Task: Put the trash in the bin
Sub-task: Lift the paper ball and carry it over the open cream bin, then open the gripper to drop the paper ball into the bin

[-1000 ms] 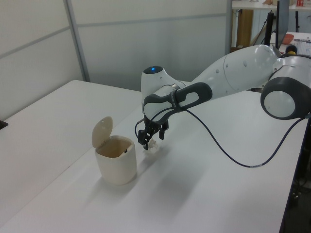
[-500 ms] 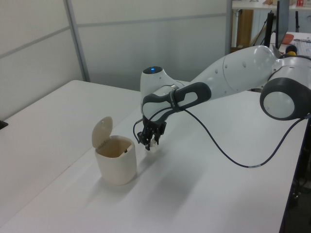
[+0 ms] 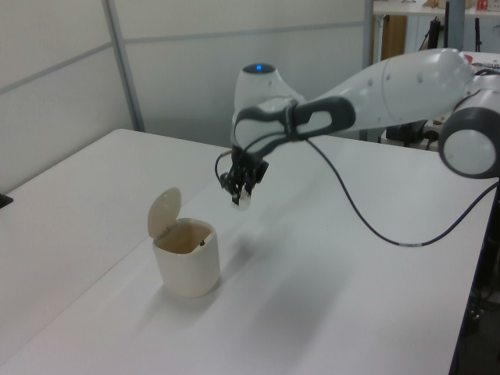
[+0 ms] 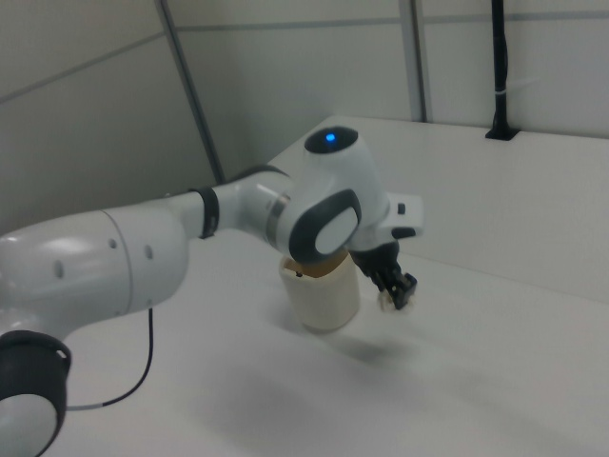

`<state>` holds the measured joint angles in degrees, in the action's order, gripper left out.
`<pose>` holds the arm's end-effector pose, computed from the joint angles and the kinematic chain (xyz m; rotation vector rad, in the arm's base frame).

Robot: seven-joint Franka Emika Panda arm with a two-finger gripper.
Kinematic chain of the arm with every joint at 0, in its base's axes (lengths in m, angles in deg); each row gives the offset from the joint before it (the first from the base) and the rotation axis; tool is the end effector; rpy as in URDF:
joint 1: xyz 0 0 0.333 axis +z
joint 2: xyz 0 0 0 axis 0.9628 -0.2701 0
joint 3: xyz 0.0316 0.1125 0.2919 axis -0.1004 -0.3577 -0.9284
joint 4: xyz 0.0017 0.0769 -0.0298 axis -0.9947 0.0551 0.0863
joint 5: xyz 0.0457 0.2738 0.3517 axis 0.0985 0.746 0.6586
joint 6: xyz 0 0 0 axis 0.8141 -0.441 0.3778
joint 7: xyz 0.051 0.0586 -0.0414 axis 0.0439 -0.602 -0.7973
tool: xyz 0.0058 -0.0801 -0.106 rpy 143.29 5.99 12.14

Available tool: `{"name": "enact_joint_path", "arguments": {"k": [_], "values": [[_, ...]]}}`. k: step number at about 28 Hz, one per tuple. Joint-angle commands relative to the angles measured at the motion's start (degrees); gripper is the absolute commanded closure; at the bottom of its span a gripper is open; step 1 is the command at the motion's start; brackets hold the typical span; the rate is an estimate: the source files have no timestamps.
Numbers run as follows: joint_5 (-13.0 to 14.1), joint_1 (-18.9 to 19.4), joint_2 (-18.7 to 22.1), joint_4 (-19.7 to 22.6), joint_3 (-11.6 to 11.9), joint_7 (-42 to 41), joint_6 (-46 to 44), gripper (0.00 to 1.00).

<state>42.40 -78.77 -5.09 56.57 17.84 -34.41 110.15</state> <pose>0.7662 -0.1050 0.3887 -3.0333 0.4712 -0.3652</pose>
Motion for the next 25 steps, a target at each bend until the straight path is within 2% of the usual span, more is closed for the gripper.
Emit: {"name": "enact_joint_path", "arguments": {"k": [1,6,13,19,20,21,22,23,25], "values": [[4.4,1.2,5.5,1.8,-0.4,-1.7,-2.8,0.65],[5.3,4.4,5.9,1.5,-0.6,-1.4,-2.6,0.64],[4.4,9.4,5.5,1.4,-0.6,1.8,-2.0,0.62],[4.4,12.1,4.9,0.5,-0.8,1.9,-1.6,0.62],[4.4,12.3,4.9,0.5,-0.8,1.9,-1.5,0.56],[4.4,12.4,4.9,0.5,-0.8,1.9,-1.5,0.37],[4.3,12.5,4.8,0.5,-0.8,2.0,-1.5,0.1],[4.2,12.7,4.8,0.5,-0.8,2.2,-1.5,0.0],[4.1,12.9,4.8,0.5,-0.8,2.2,-1.4,0.0]]}}
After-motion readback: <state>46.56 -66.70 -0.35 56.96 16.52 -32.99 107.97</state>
